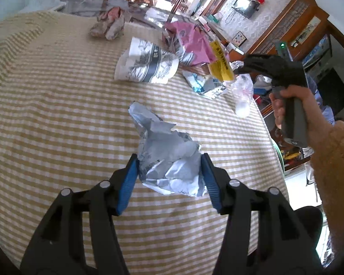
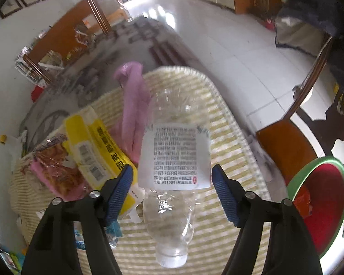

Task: Collect trash
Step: 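Grasp the crumpled grey paper wad with the left tool while the right grasps the clear water bottle, then lift the paper wad with the left tool while the right lifts the water bottle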

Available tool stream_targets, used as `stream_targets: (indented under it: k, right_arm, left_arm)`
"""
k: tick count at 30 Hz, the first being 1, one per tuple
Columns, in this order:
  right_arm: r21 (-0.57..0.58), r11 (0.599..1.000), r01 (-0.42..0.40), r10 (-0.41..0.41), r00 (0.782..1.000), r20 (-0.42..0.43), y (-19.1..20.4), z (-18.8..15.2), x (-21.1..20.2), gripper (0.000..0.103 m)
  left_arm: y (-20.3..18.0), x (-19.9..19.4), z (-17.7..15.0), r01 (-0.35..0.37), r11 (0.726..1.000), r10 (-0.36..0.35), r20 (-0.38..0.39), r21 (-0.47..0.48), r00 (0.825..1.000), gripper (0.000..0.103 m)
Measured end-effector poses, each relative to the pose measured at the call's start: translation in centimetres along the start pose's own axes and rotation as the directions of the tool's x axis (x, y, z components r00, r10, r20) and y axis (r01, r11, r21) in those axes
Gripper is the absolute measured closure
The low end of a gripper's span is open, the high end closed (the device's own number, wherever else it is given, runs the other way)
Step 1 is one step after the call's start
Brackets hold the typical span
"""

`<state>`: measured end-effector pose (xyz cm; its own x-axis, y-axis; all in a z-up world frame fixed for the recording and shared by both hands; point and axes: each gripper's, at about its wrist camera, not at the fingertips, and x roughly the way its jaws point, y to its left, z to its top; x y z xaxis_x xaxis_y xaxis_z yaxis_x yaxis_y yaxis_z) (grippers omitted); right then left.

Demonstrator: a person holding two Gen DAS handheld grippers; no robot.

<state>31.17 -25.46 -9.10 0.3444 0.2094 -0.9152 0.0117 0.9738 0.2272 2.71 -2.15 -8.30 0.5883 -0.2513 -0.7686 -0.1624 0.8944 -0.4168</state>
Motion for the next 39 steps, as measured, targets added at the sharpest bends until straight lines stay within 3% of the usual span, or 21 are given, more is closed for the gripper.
stream_targets:
  k: [5, 12, 18, 24, 32, 35, 39]
  right_arm:
    - [-0.014, 1.000, -0.025, 0.025, 0.999, 0.034, -0.2, -1.0, -0.9, 0.047]
    - [-0.022, 0.991, -0.135, 0.136, 0.989, 0.053, -1.4, -4.0, -4.9, 0.050]
    - [-0.054, 0.977, -0.207, 0.209, 0.978, 0.029, -3.0, -9.2, -7.9, 0.052]
    - [-0.068, 0.967, -0.247, 0.245, 0.969, -0.040, -2.8, -12.3, -8.1, 0.052]
    - [-0.159, 0.968, -0.192, 0.181, 0.980, -0.080, 0.1, -14.3, -6.1, 0.051]
    - [-0.218, 0.965, -0.146, 0.135, 0.989, -0.064, 1.1, -15.1, -5.9, 0.047]
    - [-0.225, 0.965, -0.138, 0.126, 0.990, -0.068, 1.2, -15.9, -5.9, 0.037]
  left_arm:
    - [0.5, 0.1, -0.1, 0.004, 0.999, -0.004, -0.008, -0.032, 1.000, 0.048]
    - [0.6, 0.1, -0.1, 0.018, 0.998, -0.018, -0.002, -0.052, 1.000, 0.044]
    - [0.3, 0.3, -0.4, -0.004, 0.999, 0.003, -0.007, -0.032, 1.000, 0.044]
    - [-0.3, 0.7, -0.5, -0.024, 1.000, 0.024, -0.013, -0.006, 1.000, 0.041]
    - [-0.2, 1.2, -0.5, -0.031, 1.000, 0.031, -0.029, 0.001, 0.999, 0.036]
    - [-0.3, 0.9, -0.3, -0.013, 1.000, 0.013, -0.039, -0.005, 0.999, 0.036]
    - [-0.8, -0.7, 0.1, 0.020, 1.000, -0.020, 0.003, 0.017, 1.000, 0.028]
